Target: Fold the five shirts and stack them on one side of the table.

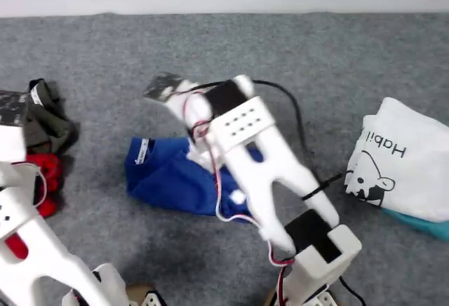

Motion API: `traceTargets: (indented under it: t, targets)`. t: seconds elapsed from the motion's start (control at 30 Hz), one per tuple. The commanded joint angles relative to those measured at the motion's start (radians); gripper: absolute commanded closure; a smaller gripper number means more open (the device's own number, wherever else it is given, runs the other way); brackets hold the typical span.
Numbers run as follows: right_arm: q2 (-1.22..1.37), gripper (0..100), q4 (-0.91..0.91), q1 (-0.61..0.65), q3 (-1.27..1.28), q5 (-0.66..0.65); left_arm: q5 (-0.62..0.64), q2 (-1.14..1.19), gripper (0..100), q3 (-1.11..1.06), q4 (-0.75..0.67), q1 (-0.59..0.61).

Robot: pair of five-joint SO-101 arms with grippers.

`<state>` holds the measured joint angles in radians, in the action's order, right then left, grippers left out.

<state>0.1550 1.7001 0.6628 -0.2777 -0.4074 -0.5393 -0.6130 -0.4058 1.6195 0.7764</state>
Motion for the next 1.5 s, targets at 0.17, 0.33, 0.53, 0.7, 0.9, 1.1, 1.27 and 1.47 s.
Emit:
traceTargets:
  t: [0.17, 0.33, 0.53, 0.7, 0.9, 1.1, 1.27, 1.47]
  targets:
    - [0.064, 98.9, -0.197, 0.124, -0.063, 0.035, 0.011, -0.023, 99, 0.018, -0.023, 0.043]
    - [0.176, 98.9, -0.226, 0.165, -0.16, 0.046, 0.009, -0.025, 99, -0.018, -0.023, 0.044]
    - [0.366, 98.7, -0.219, 0.177, -0.397, 0.046, 0.009, -0.025, 99, -0.053, -0.017, 0.044]
    - [0.481, 92.8, -0.173, 0.202, -0.594, 0.046, 0.011, -0.025, 99, -0.054, -0.017, 0.044]
    - [0.553, 73.4, -0.031, 0.265, -0.804, 0.198, 0.011, -0.025, 99, -0.056, -0.017, 0.044]
    - [0.553, 87.4, 0.099, 0.182, -0.921, 0.14, 0.011, -0.025, 99, -0.056, -0.02, 0.044]
    - [0.53, 97.6, 0.097, 0.016, -0.799, 0.048, 0.014, -0.025, 99, -0.056, -0.023, 0.044]
    - [0.535, 98.8, 0.096, -0.105, -0.543, -0.009, 0.069, -0.025, 99, -0.051, -0.02, 0.057]
